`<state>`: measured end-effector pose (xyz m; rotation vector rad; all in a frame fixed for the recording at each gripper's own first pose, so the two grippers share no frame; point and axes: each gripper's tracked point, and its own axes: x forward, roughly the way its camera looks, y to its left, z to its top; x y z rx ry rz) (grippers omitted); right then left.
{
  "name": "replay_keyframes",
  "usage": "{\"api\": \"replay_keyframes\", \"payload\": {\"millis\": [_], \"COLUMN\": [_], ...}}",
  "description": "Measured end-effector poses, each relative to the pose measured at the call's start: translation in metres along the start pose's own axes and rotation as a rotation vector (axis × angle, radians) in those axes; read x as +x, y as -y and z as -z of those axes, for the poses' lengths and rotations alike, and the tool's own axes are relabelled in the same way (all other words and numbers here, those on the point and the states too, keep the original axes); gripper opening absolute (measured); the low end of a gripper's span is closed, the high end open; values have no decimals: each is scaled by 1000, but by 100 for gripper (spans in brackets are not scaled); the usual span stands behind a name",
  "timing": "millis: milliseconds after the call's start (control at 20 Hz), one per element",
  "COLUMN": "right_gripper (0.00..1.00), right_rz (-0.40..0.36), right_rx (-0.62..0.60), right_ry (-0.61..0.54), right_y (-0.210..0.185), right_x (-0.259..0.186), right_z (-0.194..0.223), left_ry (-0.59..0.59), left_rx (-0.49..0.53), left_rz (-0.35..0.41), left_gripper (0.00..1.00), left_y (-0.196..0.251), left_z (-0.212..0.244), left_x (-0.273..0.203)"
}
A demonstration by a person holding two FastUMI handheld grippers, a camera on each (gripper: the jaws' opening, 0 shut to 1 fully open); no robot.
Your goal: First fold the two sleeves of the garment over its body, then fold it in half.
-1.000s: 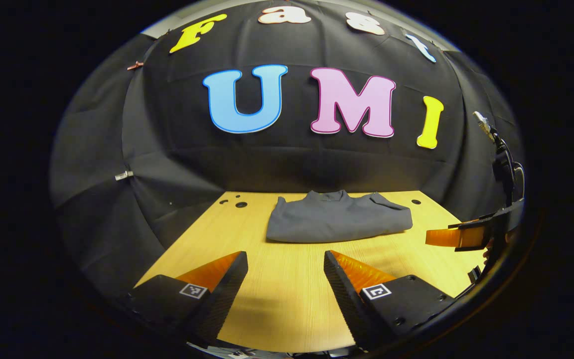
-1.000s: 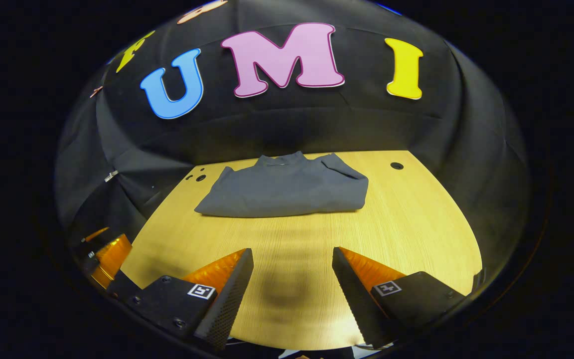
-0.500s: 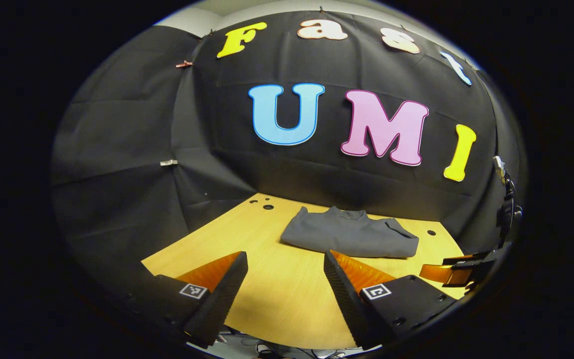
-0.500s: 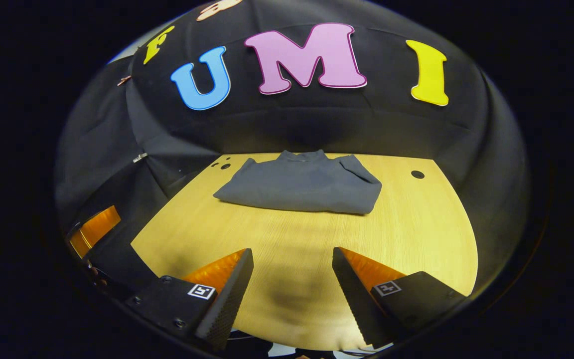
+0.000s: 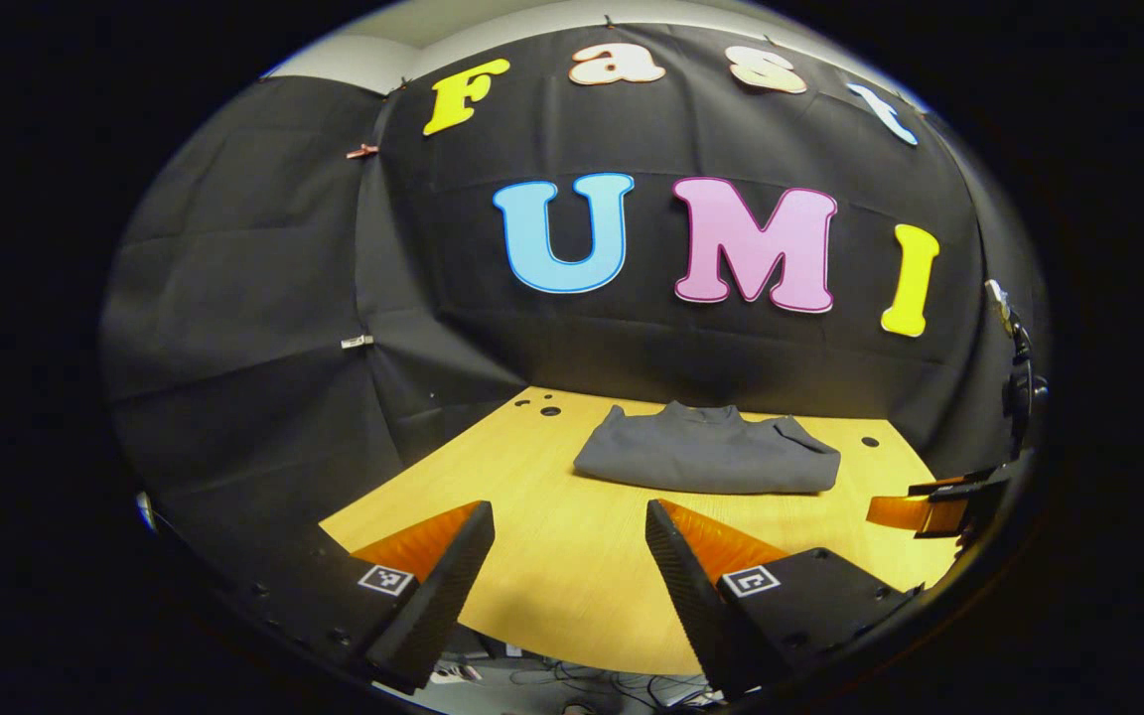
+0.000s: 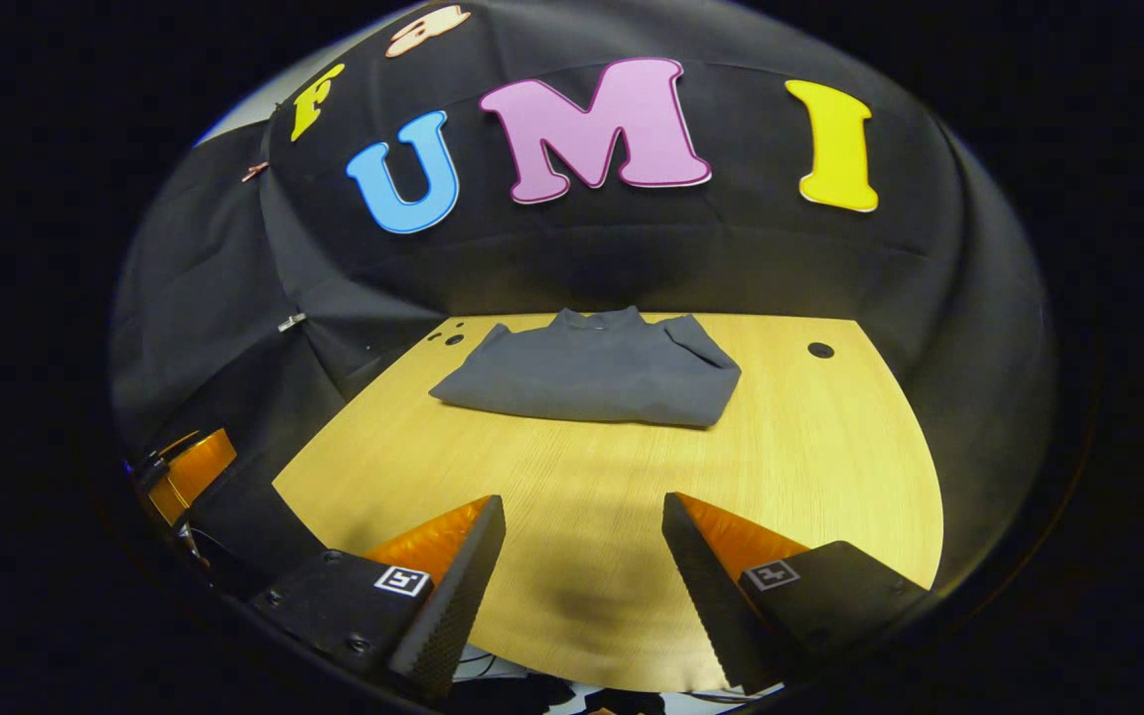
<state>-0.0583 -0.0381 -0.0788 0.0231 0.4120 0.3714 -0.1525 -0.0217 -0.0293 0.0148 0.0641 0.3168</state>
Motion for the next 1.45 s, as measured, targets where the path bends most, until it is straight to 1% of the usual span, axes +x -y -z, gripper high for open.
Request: {"api": "replay_keyframes", "payload": {"millis": [100, 200, 300, 500, 800, 1050, 1250, 1450], "right_gripper": [99, 98, 98, 99, 99, 99, 99, 99], "right_rz": [48, 65, 85, 84, 92, 86, 81, 83], "right_rx": [43, 85, 71, 68, 61, 54, 49, 51], "right_ry": [-12, -2, -25, -4, 16, 26, 30, 29], "right_y": [3, -5, -8, -27, -43, -54, -59, -62], "right_x": [-9, -9, -7, -5, -5, -1, 0, 0], "right_z": [9, 12, 23, 17, 12, 9, 9, 10], "left_ry": [-1, 12, 32, 32, 31, 54, 51, 51], "left_rx": [16, 13, -3, -30, -88, -65, -57, -55], "left_rz": [27, 37, 47, 54, 46, 55, 70, 65], "left_gripper": [97, 97, 97, 97, 97, 97, 97, 97], "left_y": [-6, -15, -22, -35, -49, -52, -49, -55], "left_z": [-1, -6, -10, -3, -1, -6, -2, -1], "left_x": [4, 8, 8, 9, 7, 5, 4, 4]}}
